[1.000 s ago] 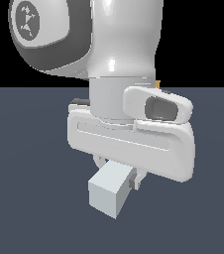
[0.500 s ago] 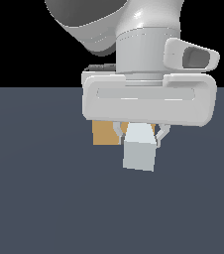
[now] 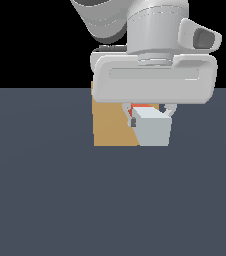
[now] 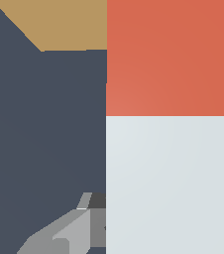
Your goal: Insert the peg into the horizontal hole in a box.
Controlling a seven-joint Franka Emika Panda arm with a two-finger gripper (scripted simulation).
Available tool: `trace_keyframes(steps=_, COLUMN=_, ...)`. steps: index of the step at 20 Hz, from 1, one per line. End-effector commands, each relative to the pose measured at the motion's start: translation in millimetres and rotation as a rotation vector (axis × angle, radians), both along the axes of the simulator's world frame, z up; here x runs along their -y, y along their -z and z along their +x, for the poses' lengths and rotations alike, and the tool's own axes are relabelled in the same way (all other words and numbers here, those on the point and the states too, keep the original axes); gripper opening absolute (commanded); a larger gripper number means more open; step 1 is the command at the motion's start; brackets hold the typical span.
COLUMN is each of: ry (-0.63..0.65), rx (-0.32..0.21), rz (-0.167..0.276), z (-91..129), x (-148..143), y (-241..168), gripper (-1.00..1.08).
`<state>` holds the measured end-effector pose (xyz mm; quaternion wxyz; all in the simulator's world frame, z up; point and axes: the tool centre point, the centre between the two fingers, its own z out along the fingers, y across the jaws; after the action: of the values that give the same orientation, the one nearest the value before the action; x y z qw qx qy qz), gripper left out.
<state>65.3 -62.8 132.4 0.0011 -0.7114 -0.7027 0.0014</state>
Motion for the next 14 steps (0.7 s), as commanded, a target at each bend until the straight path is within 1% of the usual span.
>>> trace_keyframes(steps=1, ry=-0.018, rx=0.004, rz=0.0, z=2.4, x=-2.3, y=-5.2, gripper=-1.0)
trace_keyframes(steps=14, ry=-0.024, rx=0.002, rz=0.0, z=2.2, x=-2.7, y=-5.5, gripper=-1.0)
